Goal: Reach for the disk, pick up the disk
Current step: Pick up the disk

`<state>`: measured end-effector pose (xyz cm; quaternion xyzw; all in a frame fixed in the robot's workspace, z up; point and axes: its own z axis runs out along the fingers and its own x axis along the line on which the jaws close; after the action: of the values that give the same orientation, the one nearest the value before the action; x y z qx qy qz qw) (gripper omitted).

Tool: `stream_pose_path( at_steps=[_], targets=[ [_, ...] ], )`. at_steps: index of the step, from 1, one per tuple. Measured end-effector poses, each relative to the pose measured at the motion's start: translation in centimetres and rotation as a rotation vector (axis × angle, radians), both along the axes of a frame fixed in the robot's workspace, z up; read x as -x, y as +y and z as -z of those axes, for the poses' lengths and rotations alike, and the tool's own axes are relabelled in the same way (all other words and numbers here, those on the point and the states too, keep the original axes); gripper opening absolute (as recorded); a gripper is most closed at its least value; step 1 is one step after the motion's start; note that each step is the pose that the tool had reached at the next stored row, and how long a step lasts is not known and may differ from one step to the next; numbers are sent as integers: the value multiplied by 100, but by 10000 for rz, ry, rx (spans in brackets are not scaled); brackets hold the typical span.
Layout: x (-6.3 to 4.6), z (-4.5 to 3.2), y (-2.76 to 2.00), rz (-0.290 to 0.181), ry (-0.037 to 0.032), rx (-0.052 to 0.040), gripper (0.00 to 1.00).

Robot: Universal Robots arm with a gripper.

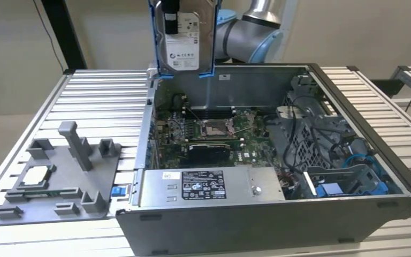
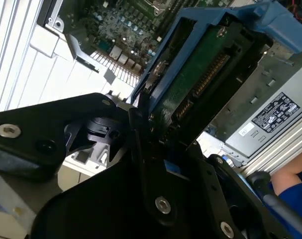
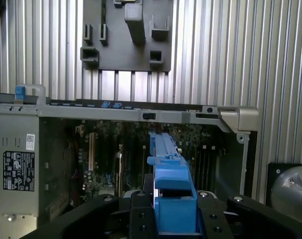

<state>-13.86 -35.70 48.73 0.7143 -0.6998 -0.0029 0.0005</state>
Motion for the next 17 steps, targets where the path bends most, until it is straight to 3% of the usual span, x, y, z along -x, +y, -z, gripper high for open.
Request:
stream_pose_path(
  at_steps=[17],
  targets=[
    [-625, 0, -27, -1, 0, 0, 0]
  ],
)
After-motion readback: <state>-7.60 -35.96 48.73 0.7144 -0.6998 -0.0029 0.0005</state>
